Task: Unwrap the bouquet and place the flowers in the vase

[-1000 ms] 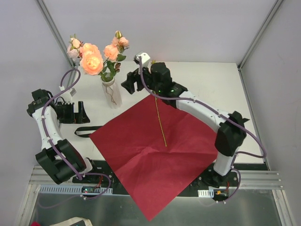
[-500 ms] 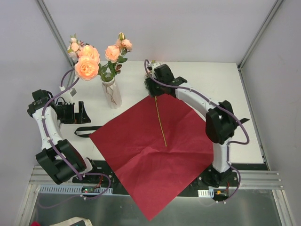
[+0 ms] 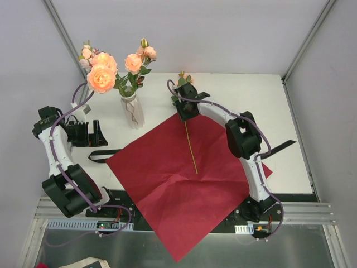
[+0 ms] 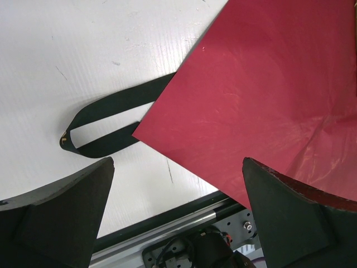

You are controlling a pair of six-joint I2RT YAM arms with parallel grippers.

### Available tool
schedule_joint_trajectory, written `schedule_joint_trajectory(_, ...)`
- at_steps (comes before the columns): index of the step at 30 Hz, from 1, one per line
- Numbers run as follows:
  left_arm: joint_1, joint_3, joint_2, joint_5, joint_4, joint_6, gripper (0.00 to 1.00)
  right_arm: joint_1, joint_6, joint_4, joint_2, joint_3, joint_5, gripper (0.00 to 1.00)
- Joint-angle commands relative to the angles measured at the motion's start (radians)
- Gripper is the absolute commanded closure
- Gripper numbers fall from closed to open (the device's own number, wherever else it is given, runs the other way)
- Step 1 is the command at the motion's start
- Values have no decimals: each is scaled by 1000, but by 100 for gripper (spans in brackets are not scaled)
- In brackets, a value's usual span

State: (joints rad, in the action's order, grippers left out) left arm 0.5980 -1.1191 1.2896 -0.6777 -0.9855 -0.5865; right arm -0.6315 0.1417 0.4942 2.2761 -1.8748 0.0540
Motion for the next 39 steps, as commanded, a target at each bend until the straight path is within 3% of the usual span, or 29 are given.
schedule_joint_trajectory(1, 14, 5, 13, -17, -18, -13, 1, 16, -14, 18, 39, -93, 17, 56)
schedule_joint_trajectory(16, 17, 30, -15, -3, -18, -33, 1, 30, -42, 148, 195, -302, -34, 73)
schedule_joint_trajectory(23, 20, 42, -32, -13, -18, -36, 1, 29, -59, 167, 186, -282, -28, 99)
schedule_joint_trajectory(26, 20, 41, -41, -10, -16, -39, 1, 30, -85, 147, 160, -261, -14, 99)
schedule_joint_trajectory(30, 26, 39, -56, -8, -16, -45, 1, 32, -139, 75, 56, -213, -6, 99)
schedule_joint_trajectory(39, 36, 21, -47, -31, -33, -52, 1, 30, -321, -333, -286, -34, -106, 99)
